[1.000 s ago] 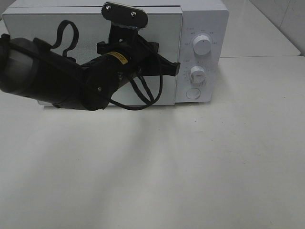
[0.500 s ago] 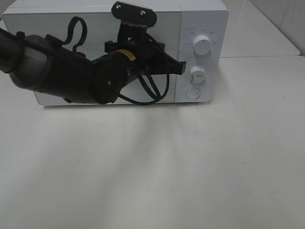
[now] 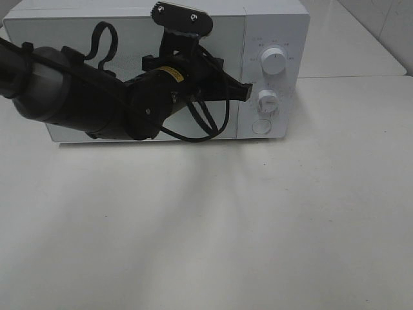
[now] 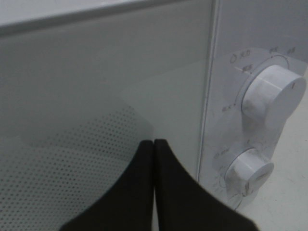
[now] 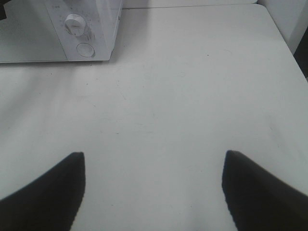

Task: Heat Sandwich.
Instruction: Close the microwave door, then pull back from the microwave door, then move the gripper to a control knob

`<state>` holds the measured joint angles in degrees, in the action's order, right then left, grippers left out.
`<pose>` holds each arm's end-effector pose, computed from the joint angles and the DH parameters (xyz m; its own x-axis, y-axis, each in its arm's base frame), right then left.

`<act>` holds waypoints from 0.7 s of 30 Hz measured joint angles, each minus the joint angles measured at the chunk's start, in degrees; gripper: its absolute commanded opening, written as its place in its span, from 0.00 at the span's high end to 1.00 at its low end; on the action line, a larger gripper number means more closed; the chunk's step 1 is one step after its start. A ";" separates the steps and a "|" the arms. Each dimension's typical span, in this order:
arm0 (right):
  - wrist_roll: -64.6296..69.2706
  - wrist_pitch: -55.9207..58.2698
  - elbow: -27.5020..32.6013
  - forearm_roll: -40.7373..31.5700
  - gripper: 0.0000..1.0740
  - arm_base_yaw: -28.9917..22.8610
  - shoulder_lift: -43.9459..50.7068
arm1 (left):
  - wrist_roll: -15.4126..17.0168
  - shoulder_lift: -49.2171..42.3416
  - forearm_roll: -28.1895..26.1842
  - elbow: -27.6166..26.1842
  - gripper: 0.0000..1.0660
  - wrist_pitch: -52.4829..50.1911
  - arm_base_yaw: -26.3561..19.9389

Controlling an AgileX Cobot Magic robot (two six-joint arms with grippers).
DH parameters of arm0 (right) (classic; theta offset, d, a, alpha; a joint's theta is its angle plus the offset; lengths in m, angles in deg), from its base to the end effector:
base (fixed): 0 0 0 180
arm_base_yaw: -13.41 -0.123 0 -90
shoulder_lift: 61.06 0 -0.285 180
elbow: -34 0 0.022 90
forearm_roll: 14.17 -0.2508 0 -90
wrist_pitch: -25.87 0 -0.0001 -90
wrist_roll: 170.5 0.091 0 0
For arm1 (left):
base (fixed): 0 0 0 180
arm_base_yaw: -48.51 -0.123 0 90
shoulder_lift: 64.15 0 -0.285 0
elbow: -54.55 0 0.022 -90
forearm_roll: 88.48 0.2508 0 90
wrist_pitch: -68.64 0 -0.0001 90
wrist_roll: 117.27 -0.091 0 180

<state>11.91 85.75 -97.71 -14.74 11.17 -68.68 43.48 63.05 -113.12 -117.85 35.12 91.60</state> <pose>-0.0052 0.0006 0.2799 -0.4364 0.0300 -0.8992 -0.0263 0.9986 0.0461 0.3442 -0.2934 0.1678 -0.1882 0.1370 -0.9725 0.4962 0.8678 0.0263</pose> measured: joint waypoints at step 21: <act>0.00 0.00 0.00 0.00 0.30 0.00 0.00 | -0.97 -10.14 -4.18 8.77 0.17 16.04 1.03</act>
<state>11.91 85.75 -97.71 -14.74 11.17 -68.68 42.51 52.90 -117.30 -109.08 51.16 92.63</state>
